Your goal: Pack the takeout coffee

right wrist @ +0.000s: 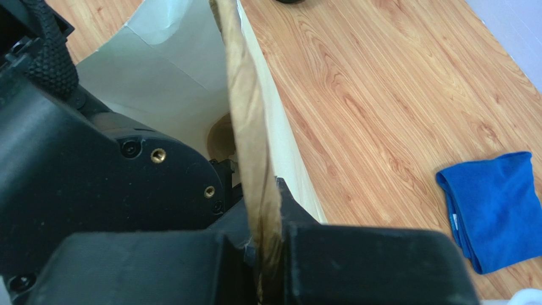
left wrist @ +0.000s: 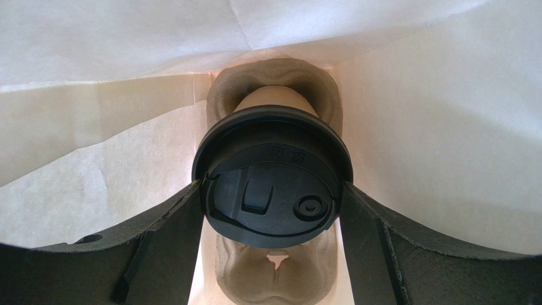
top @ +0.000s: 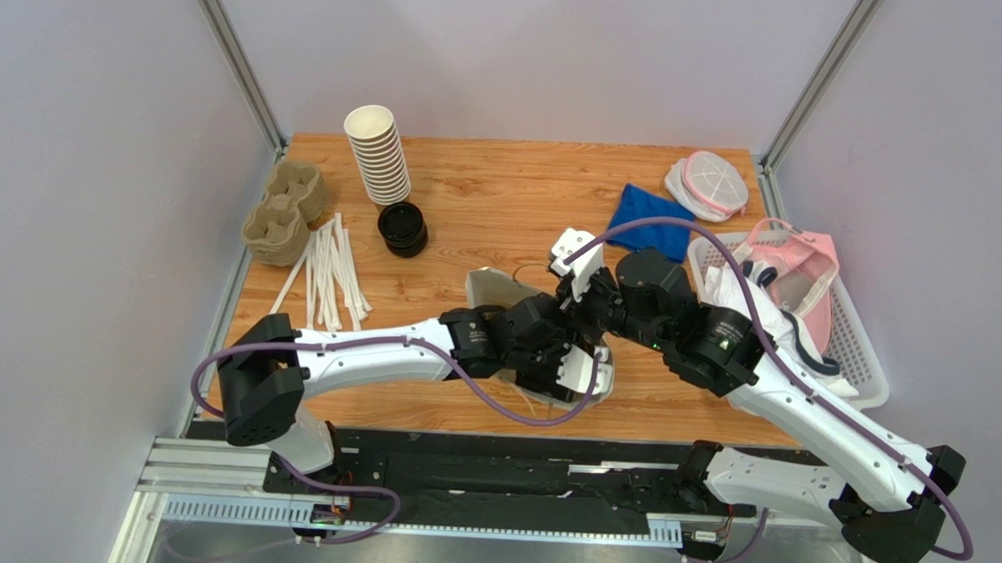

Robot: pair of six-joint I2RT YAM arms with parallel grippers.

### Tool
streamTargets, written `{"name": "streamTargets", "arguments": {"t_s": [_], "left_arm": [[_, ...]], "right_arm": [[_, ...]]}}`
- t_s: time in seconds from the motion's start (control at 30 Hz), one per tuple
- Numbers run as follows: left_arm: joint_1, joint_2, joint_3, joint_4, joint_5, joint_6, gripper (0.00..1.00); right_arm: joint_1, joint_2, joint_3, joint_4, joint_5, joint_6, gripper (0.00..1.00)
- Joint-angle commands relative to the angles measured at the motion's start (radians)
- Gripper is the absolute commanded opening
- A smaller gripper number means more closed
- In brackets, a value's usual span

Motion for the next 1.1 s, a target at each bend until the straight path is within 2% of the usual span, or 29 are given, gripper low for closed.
{"name": "streamTargets", "arguments": {"t_s": [0.0,0.17,0.27,0.57,1.07], "left_arm": [[0.012,0.120,0.012,-0.151,0.091,0.021,0.17],[0.027,0.072,0.006,-0.114,0.082,0.022,0.12],[0.026,-0.056,0.026,-0.094,0.096,0.009,0.10],[0.018,-0.178,0.065,-0.171,0.077,0.002,0.11],[-0.006,-0.377,-0.128,-0.042,0.007,0.047,0.11]], "right_arm": [[0.013,0.005,0.028,0.023,-0.172,0.021,0.00],[0.008,-0.001,0.023,0.023,-0.160,0.005,0.00],[0.008,-0.011,0.017,0.026,-0.134,-0.015,0.00],[0.010,-0.035,-0.015,0.078,-0.063,-0.077,0.00],[0.036,-0.063,-0.062,0.117,0.073,-0.158,0.00]]}}
